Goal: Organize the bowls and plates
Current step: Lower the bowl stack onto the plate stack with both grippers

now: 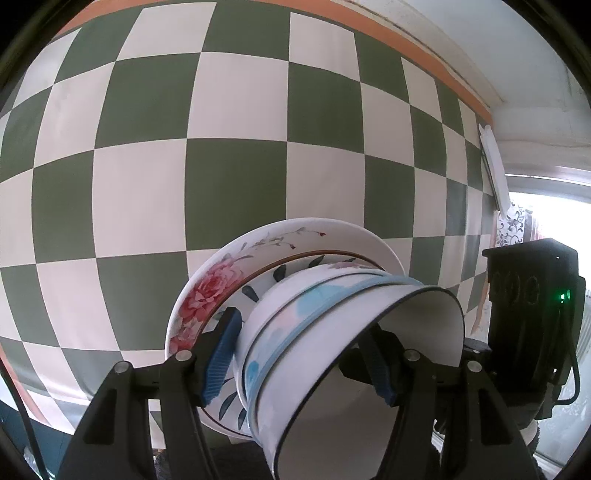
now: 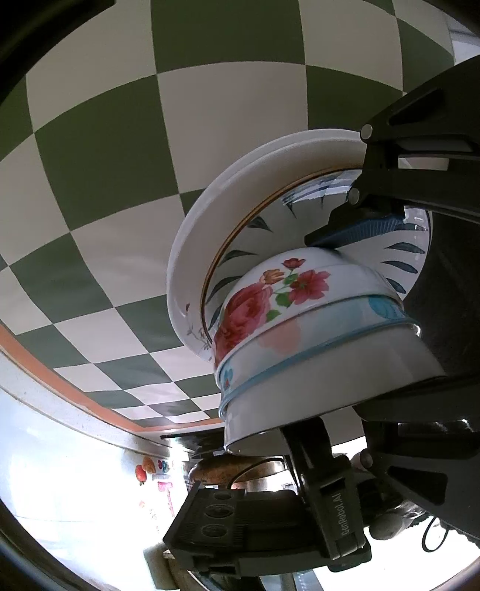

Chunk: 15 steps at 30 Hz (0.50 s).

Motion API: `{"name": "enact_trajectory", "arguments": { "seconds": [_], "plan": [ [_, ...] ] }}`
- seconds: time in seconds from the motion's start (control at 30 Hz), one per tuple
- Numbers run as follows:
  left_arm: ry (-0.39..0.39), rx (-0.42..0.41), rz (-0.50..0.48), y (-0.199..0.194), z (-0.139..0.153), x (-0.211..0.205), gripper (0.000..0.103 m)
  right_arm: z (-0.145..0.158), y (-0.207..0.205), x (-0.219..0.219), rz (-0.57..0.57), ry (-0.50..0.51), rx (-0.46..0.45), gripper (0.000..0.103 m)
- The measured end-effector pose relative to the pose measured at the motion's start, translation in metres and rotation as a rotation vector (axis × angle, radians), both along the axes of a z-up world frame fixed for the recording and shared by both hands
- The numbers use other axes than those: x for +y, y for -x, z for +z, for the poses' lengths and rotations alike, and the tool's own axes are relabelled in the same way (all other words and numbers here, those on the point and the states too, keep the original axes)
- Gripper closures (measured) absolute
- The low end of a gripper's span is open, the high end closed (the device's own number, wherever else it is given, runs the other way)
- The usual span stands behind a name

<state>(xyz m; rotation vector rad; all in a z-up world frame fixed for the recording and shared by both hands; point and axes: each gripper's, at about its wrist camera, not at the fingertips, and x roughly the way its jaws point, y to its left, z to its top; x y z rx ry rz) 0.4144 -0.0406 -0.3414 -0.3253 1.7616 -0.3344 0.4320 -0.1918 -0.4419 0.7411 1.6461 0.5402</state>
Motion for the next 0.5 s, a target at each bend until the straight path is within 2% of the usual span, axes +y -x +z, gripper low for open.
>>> {"name": "enact_trajectory", "arguments": {
  "seconds": [0.27,0.5],
  "plan": [
    [-0.008,0.016,0.012,0.004,0.004,0.001,0.043,0.000,0.002,0.005,0.010,0.023,0.014,0.044],
    [-0.045,-0.054,-0.010,0.007,0.023,0.001,0.041,0.013,0.008,0.008,0.032,0.084,-0.007,0.044]
  ]
}}
